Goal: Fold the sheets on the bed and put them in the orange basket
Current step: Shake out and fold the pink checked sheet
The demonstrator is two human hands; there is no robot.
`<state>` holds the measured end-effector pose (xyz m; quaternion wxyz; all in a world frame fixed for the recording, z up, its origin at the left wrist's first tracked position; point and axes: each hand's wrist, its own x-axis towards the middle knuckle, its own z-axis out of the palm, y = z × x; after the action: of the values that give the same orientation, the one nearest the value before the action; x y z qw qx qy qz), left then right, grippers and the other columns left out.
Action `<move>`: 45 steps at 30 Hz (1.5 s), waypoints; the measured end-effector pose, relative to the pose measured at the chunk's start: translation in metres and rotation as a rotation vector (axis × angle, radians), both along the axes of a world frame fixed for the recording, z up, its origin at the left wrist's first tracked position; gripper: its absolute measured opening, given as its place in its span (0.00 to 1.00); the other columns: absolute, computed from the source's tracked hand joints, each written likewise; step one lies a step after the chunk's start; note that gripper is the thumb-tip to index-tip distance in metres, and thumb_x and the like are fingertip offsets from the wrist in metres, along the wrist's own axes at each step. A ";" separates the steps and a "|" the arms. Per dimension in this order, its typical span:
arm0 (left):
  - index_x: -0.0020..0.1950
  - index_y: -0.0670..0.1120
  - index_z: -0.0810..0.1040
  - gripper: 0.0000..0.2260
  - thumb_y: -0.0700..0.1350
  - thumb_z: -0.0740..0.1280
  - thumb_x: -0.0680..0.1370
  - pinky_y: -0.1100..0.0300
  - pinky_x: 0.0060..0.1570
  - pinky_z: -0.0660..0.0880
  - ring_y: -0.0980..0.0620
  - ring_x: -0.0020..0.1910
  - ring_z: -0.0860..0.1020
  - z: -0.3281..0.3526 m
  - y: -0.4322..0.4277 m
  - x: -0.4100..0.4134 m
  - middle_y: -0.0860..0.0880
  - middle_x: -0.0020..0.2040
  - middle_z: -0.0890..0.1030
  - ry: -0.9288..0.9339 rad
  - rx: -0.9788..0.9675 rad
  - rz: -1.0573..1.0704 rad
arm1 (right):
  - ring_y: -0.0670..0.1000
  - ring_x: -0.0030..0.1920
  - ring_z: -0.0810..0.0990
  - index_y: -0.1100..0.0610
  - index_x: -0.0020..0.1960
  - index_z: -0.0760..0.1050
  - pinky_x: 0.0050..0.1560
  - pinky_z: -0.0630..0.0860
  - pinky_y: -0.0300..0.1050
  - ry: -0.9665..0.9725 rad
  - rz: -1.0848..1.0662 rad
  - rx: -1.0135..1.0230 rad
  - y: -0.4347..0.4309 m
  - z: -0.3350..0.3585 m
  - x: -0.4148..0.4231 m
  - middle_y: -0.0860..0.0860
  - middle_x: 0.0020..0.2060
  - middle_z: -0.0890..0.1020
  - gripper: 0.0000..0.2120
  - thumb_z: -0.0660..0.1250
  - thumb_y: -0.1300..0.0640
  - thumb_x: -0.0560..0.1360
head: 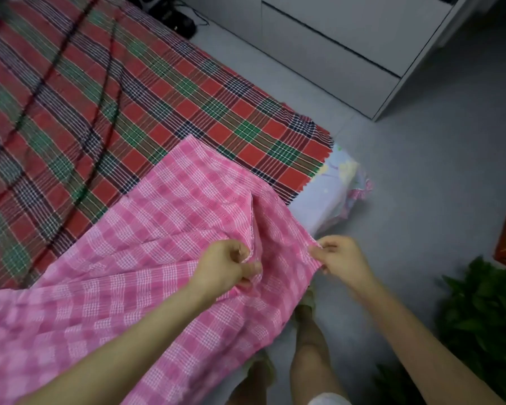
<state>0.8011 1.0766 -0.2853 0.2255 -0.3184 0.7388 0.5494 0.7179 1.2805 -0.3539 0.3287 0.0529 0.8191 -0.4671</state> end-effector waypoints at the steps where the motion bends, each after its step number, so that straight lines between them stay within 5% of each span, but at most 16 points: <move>1: 0.40 0.31 0.74 0.11 0.36 0.74 0.71 0.46 0.41 0.81 0.49 0.28 0.80 0.007 -0.003 0.010 0.49 0.26 0.76 0.024 -0.032 0.003 | 0.47 0.28 0.71 0.66 0.34 0.77 0.29 0.69 0.39 -0.022 0.007 -0.053 -0.014 0.020 0.008 0.51 0.25 0.74 0.09 0.68 0.65 0.73; 5: 0.39 0.33 0.77 0.07 0.36 0.73 0.71 0.50 0.41 0.81 0.47 0.32 0.82 0.046 -0.016 0.050 0.44 0.31 0.81 0.110 -0.111 0.073 | 0.45 0.24 0.73 0.55 0.27 0.73 0.29 0.72 0.39 -0.054 0.131 -0.134 -0.070 0.088 0.051 0.46 0.20 0.74 0.16 0.68 0.66 0.72; 10: 0.40 0.39 0.79 0.05 0.39 0.69 0.75 0.47 0.42 0.79 0.45 0.35 0.82 0.083 -0.029 0.090 0.43 0.34 0.83 0.238 -0.314 0.060 | 0.46 0.20 0.74 0.61 0.36 0.72 0.23 0.73 0.37 -0.184 0.195 -0.205 -0.124 0.142 0.096 0.54 0.26 0.73 0.08 0.67 0.68 0.72; 14: 0.44 0.49 0.77 0.04 0.40 0.66 0.75 0.59 0.38 0.75 0.53 0.35 0.78 0.124 -0.048 0.121 0.53 0.34 0.79 0.324 -0.515 0.018 | 0.49 0.25 0.77 0.66 0.39 0.75 0.27 0.78 0.40 -0.321 0.161 -0.311 -0.155 0.186 0.116 0.58 0.32 0.77 0.06 0.63 0.72 0.73; 21: 0.44 0.45 0.67 0.11 0.40 0.69 0.68 0.54 0.36 0.67 0.52 0.35 0.69 0.171 -0.078 0.153 0.51 0.36 0.72 0.417 -0.687 -0.088 | 0.54 0.30 0.80 0.66 0.36 0.75 0.40 0.81 0.51 -0.316 0.317 -0.326 -0.199 0.249 0.131 0.57 0.28 0.79 0.09 0.60 0.73 0.72; 27: 0.44 0.43 0.70 0.08 0.36 0.67 0.70 0.62 0.33 0.63 0.58 0.34 0.68 0.196 -0.105 0.160 0.54 0.35 0.71 0.481 -0.792 0.001 | 0.52 0.30 0.81 0.69 0.45 0.77 0.35 0.81 0.44 -0.282 0.456 -0.336 -0.224 0.290 0.128 0.58 0.30 0.81 0.07 0.61 0.73 0.71; 29: 0.41 0.45 0.73 0.05 0.36 0.67 0.71 0.61 0.34 0.63 0.56 0.34 0.70 0.212 -0.116 0.157 0.54 0.35 0.74 0.487 -0.812 0.077 | 0.50 0.32 0.79 0.64 0.53 0.75 0.33 0.77 0.41 -0.132 0.570 -0.330 -0.227 0.298 0.124 0.56 0.34 0.79 0.14 0.62 0.73 0.70; 32: 0.41 0.45 0.77 0.06 0.34 0.67 0.72 0.63 0.35 0.64 0.59 0.35 0.72 0.247 -0.131 0.150 0.54 0.35 0.76 0.521 -0.787 0.186 | 0.49 0.47 0.77 0.43 0.64 0.67 0.48 0.77 0.46 0.335 0.915 -0.193 -0.241 0.302 0.115 0.49 0.48 0.76 0.33 0.72 0.61 0.63; 34: 0.43 0.47 0.77 0.07 0.35 0.67 0.73 0.67 0.36 0.65 0.62 0.36 0.72 0.276 -0.137 0.144 0.56 0.37 0.77 0.570 -0.782 0.149 | 0.49 0.49 0.78 0.40 0.53 0.73 0.50 0.77 0.49 0.456 0.949 -0.228 -0.254 0.307 0.116 0.49 0.48 0.79 0.23 0.72 0.54 0.60; 36: 0.43 0.48 0.76 0.06 0.37 0.68 0.75 0.69 0.35 0.66 0.62 0.35 0.72 0.310 -0.145 0.140 0.56 0.37 0.76 0.620 -0.796 0.137 | 0.49 0.38 0.78 0.47 0.36 0.73 0.40 0.74 0.49 0.548 0.837 -0.275 -0.266 0.319 0.116 0.47 0.35 0.79 0.08 0.71 0.58 0.63; 39: 0.43 0.47 0.76 0.06 0.37 0.67 0.75 0.65 0.36 0.70 0.59 0.34 0.73 0.370 -0.158 0.136 0.54 0.36 0.78 0.727 -0.839 0.201 | 0.49 0.30 0.72 0.52 0.28 0.69 0.32 0.66 0.46 0.671 0.694 -0.358 -0.279 0.338 0.105 0.47 0.25 0.74 0.13 0.66 0.61 0.68; 45: 0.45 0.40 0.78 0.03 0.35 0.65 0.74 0.58 0.38 0.69 0.51 0.38 0.73 0.492 -0.190 0.125 0.47 0.38 0.76 0.909 -1.176 0.337 | 0.48 0.26 0.67 0.53 0.25 0.62 0.26 0.61 0.42 0.816 0.604 -0.233 -0.285 0.375 0.078 0.47 0.23 0.69 0.17 0.63 0.65 0.69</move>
<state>0.9257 0.8871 0.2067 -0.3944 -0.2370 0.8716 0.1693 0.7958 0.9959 0.0209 0.1065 -0.4090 0.8019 -0.4224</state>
